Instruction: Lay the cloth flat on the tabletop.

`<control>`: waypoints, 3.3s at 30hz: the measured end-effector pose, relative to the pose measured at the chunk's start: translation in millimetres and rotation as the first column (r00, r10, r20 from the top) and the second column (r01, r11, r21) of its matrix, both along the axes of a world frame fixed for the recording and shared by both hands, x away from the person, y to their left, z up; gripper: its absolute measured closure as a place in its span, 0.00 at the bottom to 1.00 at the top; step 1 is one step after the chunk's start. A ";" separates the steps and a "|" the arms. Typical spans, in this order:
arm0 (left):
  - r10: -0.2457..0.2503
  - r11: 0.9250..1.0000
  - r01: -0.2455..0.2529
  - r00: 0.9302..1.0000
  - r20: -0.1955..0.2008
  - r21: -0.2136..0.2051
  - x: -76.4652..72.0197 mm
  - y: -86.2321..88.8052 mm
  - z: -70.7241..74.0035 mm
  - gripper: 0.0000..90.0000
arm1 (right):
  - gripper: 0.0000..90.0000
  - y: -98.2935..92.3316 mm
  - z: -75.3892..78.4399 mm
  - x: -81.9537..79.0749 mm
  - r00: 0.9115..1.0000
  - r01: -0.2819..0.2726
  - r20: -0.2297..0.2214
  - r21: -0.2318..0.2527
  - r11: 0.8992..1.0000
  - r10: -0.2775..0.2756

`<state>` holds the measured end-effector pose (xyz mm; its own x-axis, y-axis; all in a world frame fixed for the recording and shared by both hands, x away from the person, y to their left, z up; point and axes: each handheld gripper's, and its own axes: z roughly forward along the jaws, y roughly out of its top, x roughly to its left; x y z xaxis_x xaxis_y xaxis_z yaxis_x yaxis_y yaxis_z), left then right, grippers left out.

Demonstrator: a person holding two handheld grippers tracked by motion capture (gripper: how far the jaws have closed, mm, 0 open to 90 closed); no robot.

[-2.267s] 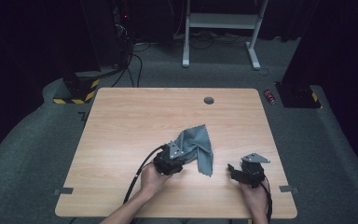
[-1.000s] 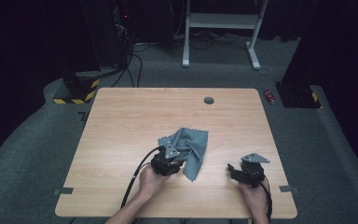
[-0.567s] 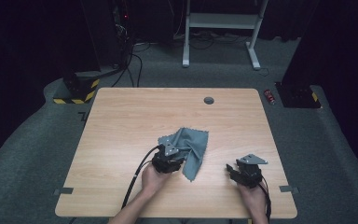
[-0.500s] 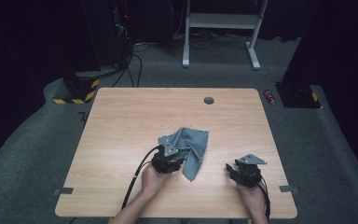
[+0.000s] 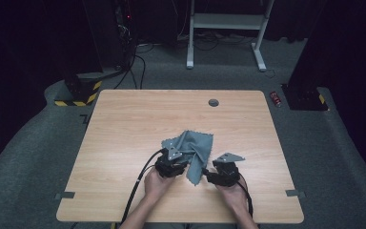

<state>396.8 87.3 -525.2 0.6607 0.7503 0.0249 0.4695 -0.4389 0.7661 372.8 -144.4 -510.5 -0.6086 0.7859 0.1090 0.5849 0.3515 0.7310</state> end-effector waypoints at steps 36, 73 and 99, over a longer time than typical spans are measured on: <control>-0.008 1.000 0.008 1.000 0.008 0.002 -2.4 2.7 0.3 0.94 | 0.74 -33.4 2.3 34.5 0.985 0.170 0.019 -0.099 0.980 -0.169; -0.049 0.998 0.049 0.999 -0.001 -0.038 -15.2 50.8 26.0 0.98 | 0.65 -6.9 -12.9 12.7 0.996 0.035 0.086 -0.098 0.995 -0.026; -0.100 0.994 0.097 0.992 -0.082 -0.040 -4.7 29.6 27.1 0.87 | 0.65 -6.3 -12.9 12.3 0.996 0.041 0.087 -0.097 0.994 -0.032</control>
<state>392.1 116.9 -498.2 0.7299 0.6809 -0.0597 0.4888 -0.4589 0.7419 385.1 -150.8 -523.3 -0.5832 0.8120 -0.0215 0.5355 0.4042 0.7415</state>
